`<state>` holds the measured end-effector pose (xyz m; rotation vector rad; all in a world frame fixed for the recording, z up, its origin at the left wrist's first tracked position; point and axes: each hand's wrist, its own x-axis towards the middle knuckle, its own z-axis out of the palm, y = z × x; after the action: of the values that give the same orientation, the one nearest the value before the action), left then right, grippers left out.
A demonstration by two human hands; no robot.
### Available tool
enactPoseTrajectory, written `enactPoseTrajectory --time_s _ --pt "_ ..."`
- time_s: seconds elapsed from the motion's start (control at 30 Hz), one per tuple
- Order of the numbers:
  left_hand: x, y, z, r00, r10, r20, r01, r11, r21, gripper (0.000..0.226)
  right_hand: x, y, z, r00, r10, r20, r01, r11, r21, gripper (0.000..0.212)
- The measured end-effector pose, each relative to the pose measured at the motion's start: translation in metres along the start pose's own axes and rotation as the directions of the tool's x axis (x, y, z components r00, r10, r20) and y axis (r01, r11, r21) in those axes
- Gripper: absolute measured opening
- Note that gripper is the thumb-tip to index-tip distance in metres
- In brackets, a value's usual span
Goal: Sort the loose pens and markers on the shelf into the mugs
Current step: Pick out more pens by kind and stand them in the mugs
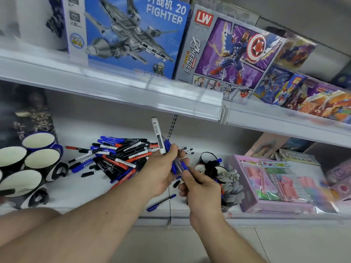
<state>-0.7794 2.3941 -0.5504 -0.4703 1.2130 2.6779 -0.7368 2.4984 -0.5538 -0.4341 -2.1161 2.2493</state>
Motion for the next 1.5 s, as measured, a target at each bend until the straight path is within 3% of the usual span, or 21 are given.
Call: enactPoseTrajectory --time_s 0.23,0.33,0.43,0.63,0.8,0.97,1.13,1.23,1.37,1.5 --pt "-0.017 0.016 -0.020 0.999 -0.019 0.040 0.011 0.984 0.180 0.023 -0.006 -0.004 0.006 0.997 -0.009 -0.080 0.022 0.985 0.168 0.019" --pt "-0.023 0.029 -0.032 0.999 0.012 -0.049 0.004 0.953 0.303 0.020 -0.003 -0.010 0.015 0.998 0.007 -0.059 0.003 0.985 0.174 0.019" --pt "-0.029 0.041 -0.060 0.986 0.035 -0.165 0.019 0.950 0.313 0.009 0.005 -0.013 0.029 0.998 -0.027 -0.062 0.034 0.992 0.120 0.012" --pt "-0.061 0.083 -0.140 0.920 0.095 -0.379 0.106 0.873 0.475 0.007 0.014 -0.004 0.083 0.988 -0.130 0.089 0.136 0.988 -0.073 0.008" --pt "-0.089 0.127 -0.190 0.867 0.224 -0.444 0.097 0.800 0.592 0.009 -0.003 0.014 0.132 0.972 -0.037 0.232 0.058 0.995 -0.084 0.012" --pt "-0.105 0.165 -0.250 0.783 0.276 -0.557 -0.006 0.899 0.437 0.014 -0.014 0.018 0.167 0.926 -0.027 0.376 0.088 0.985 -0.146 0.014" --pt "-0.121 0.182 -0.297 0.774 0.246 -0.583 0.054 0.892 0.449 0.019 -0.018 0.036 0.221 0.858 -0.111 0.501 0.267 0.930 -0.251 0.020" --pt "-0.128 0.190 -0.317 0.743 0.262 -0.615 0.036 0.903 0.428 0.021 -0.019 0.050 0.264 0.817 -0.165 0.552 0.380 0.875 -0.300 0.029" --pt "-0.132 0.196 -0.336 0.669 0.247 -0.701 -0.029 0.951 0.308 0.031 -0.022 0.072 0.325 0.763 -0.196 0.616 0.505 0.776 -0.379 0.017" --pt "-0.134 0.197 -0.355 0.629 0.262 -0.732 0.014 0.938 0.347 0.026 -0.024 0.099 0.376 0.679 -0.198 0.707 0.635 0.642 -0.431 0.025"
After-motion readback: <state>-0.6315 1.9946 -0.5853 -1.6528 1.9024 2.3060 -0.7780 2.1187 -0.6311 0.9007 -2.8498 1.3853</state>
